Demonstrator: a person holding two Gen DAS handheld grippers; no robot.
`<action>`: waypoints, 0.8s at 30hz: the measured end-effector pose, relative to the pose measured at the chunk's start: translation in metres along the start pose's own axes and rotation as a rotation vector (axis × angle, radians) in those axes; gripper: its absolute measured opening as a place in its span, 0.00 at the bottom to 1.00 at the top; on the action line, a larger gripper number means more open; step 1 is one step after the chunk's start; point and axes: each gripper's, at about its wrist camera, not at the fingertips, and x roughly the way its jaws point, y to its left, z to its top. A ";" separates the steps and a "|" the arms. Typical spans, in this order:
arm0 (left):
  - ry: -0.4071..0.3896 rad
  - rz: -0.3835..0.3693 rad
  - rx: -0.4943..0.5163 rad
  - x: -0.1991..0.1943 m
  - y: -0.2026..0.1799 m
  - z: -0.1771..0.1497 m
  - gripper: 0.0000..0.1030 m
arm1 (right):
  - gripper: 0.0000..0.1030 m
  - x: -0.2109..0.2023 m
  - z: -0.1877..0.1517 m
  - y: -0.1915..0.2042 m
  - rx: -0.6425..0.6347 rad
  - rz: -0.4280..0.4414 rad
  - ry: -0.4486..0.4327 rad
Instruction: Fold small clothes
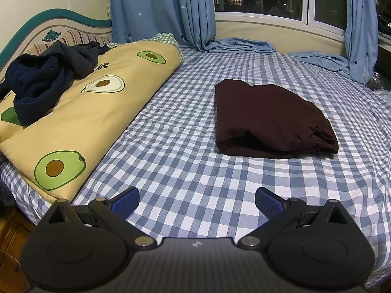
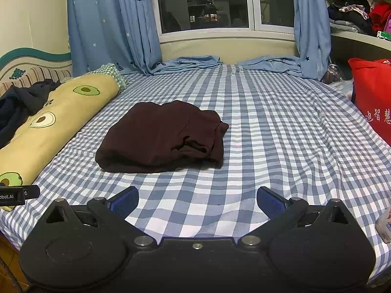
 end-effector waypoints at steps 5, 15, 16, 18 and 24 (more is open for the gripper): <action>0.000 0.000 0.001 0.000 0.000 0.000 0.99 | 0.99 0.002 -0.001 -0.004 0.002 0.003 0.005; 0.006 0.005 0.012 0.002 -0.007 0.001 0.99 | 0.99 0.003 0.000 -0.008 0.005 0.004 0.006; 0.007 0.005 0.013 0.002 -0.007 0.002 0.99 | 0.99 0.003 0.000 -0.008 0.005 0.004 0.006; 0.008 0.008 0.019 0.003 -0.009 0.002 0.99 | 0.99 0.004 0.000 -0.009 0.005 0.003 0.008; 0.017 0.013 0.028 0.007 -0.012 0.005 0.99 | 0.99 0.006 0.001 -0.011 0.007 0.001 0.009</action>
